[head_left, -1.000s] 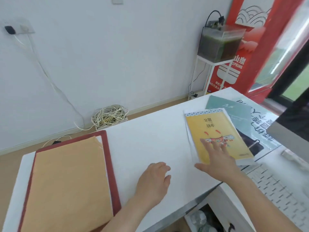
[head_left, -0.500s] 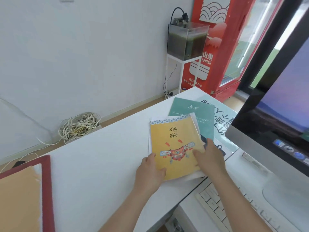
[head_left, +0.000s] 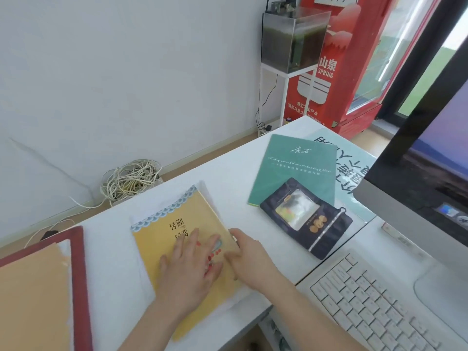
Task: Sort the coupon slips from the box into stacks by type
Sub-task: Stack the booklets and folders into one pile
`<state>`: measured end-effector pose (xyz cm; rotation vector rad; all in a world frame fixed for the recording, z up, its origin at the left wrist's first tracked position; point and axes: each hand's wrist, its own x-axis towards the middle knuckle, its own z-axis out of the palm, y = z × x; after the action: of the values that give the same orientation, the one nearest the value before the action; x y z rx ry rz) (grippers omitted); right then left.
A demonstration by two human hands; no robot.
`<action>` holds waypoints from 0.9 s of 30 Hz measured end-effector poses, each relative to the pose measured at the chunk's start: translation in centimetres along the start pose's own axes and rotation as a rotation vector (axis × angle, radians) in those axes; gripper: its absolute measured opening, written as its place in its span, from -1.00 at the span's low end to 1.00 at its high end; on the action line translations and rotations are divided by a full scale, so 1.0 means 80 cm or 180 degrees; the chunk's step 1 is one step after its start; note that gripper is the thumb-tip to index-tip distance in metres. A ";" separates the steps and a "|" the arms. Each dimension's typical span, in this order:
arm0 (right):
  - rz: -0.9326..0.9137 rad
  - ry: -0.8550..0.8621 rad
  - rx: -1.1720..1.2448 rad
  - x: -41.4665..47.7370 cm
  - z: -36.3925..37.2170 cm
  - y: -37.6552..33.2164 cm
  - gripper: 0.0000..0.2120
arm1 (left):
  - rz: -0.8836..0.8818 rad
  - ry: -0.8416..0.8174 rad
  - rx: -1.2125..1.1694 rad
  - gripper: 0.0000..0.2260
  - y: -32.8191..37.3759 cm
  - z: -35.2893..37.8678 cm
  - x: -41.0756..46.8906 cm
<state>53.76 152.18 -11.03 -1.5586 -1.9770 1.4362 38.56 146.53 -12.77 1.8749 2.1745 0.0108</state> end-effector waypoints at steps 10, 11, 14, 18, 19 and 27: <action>0.1081 0.0750 -0.2349 0.021 -0.146 0.067 -0.06 | 0.0417 0.0106 -0.0253 -0.64 0.055 -0.037 0.056; 0.1110 0.0733 -0.2364 0.024 -0.149 0.071 -0.04 | 0.0456 0.0213 -0.0624 -0.66 0.074 -0.038 0.080; 0.1104 0.0881 -0.2353 0.030 -0.154 0.079 0.02 | 0.0192 0.0137 -0.0897 -0.64 0.132 -0.043 0.160; 0.1003 0.1074 -0.2329 0.030 -0.155 0.084 0.03 | -0.0499 -0.0053 -0.1036 -0.61 0.167 -0.049 0.234; 0.0974 0.1105 -0.2304 0.030 -0.156 0.085 0.03 | -0.0644 -0.0113 -0.1159 -0.61 0.166 -0.049 0.245; 0.1046 0.1238 -0.1879 0.033 -0.163 0.095 0.16 | -0.0989 -0.0462 -0.2864 -0.79 0.157 -0.057 0.264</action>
<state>66.26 161.00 -11.71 -2.2826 -2.0607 0.5576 47.13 169.90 -10.27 0.9960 1.8545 0.6490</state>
